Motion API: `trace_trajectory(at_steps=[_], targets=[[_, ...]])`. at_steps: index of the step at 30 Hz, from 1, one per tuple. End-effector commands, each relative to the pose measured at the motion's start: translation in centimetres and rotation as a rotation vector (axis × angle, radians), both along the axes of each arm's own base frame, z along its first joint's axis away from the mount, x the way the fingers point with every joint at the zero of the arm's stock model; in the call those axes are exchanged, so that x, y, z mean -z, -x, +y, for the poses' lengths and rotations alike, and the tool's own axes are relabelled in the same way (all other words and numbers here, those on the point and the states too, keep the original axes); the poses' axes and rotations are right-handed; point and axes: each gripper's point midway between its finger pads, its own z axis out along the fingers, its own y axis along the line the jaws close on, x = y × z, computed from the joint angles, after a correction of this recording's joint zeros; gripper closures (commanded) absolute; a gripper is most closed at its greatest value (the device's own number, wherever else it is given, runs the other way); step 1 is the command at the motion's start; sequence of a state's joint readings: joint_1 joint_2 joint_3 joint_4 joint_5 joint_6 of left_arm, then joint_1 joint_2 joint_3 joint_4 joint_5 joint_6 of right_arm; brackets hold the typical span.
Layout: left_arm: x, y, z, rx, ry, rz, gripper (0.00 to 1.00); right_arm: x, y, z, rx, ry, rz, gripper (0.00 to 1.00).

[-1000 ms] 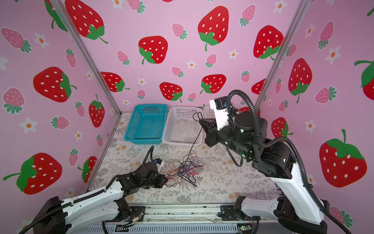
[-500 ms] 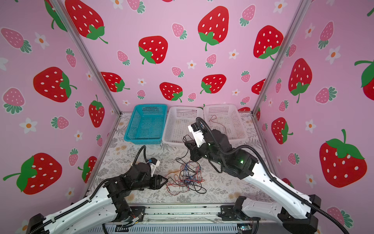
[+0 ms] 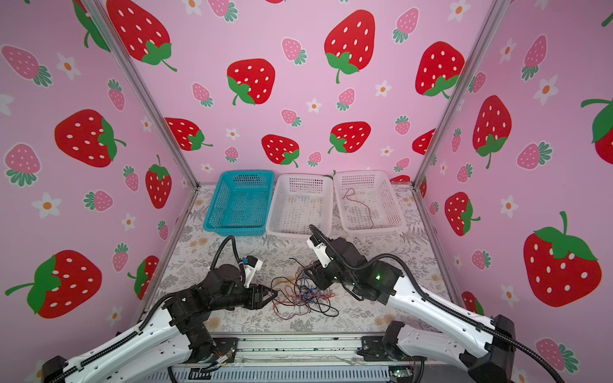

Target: Untangle the cables

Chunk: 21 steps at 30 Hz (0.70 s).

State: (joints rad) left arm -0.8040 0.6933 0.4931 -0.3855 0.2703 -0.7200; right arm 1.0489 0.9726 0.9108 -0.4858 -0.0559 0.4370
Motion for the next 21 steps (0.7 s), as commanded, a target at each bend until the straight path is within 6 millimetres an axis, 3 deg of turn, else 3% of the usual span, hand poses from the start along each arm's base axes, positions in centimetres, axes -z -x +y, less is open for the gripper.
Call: trace_trajectory(at_steps=[1,7,10,17,21], targets=[[-2.3,-0.4,-0.6,-0.003,0.058,-0.03,0.45,2.1,1.0,-2.8,0.044,0.052,0.04,0.49],[-2.1,-0.4,0.0,-0.029,0.038,-0.033,0.45,5.3,3.4,-5.0,0.15,-0.065,0.179,0.45],[-1.8,-0.5,0.3,-0.038,0.031,-0.036,0.45,8.0,4.1,-6.0,0.176,-0.041,0.194,0.45],[-1.6,-0.4,0.3,-0.034,0.017,-0.026,0.45,11.1,6.2,-5.2,0.097,-0.031,0.214,0.44],[-1.6,-0.4,0.4,-0.033,0.014,-0.025,0.45,13.3,6.9,-5.0,0.081,0.074,0.18,0.44]])
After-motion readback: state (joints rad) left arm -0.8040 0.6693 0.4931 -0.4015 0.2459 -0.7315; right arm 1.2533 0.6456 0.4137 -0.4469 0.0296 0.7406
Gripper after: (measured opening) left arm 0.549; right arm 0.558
